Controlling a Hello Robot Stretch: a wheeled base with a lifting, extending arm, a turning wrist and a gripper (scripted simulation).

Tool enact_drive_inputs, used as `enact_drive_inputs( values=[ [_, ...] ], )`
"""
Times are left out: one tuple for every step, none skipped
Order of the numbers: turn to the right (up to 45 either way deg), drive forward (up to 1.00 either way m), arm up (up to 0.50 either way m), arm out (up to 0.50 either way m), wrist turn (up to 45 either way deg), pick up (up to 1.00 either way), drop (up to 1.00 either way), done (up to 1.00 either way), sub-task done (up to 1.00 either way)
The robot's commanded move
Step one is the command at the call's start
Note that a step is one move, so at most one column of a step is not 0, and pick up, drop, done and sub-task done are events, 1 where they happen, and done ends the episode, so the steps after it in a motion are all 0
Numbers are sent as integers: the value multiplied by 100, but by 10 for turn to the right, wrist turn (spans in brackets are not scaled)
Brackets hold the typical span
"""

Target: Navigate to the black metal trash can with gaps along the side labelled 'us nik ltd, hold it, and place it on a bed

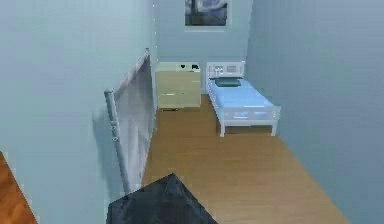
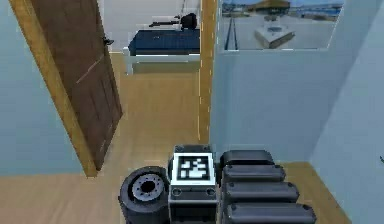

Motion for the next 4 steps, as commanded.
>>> enact_drive_inputs(
  values=[
    [0,100,0,0,0,0,0,0,0],
    [0,100,0,0,0,0,0,0,0],
    [0,90,0,0,0,0,0,0,0],
    [450,0,0,0,0,0,0,0,0]
  ],
)
